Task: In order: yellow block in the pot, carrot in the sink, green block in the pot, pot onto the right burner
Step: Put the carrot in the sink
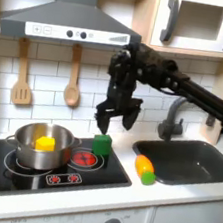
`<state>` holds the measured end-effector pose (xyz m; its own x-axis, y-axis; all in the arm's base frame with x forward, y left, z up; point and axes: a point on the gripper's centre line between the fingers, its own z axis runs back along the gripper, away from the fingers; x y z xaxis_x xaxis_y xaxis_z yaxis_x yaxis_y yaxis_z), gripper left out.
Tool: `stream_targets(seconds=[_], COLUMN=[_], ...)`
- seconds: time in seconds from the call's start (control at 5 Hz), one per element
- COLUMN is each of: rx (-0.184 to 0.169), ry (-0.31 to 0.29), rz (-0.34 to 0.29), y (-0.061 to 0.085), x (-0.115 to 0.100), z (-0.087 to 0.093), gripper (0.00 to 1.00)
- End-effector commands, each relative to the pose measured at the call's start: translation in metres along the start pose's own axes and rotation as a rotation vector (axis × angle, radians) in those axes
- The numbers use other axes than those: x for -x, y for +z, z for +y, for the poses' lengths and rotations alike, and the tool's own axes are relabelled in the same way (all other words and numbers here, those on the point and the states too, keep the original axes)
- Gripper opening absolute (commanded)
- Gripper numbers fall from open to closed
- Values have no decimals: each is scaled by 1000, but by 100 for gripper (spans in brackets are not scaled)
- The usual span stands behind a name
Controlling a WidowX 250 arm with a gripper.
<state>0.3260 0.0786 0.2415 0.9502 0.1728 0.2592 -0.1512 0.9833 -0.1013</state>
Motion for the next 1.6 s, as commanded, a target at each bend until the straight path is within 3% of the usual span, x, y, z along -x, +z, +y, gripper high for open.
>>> stream_targets(seconds=[0.0, 0.2, 1.0, 1.4], rx=[15, 28, 21, 40], ry=[-67, -87, -78, -314], rz=[1, 21, 17, 84], y=[3, -2, -1, -19], x=[21, 34, 32, 24], z=[-27, -34, -31, -55], gripper=[100, 100, 100, 100])
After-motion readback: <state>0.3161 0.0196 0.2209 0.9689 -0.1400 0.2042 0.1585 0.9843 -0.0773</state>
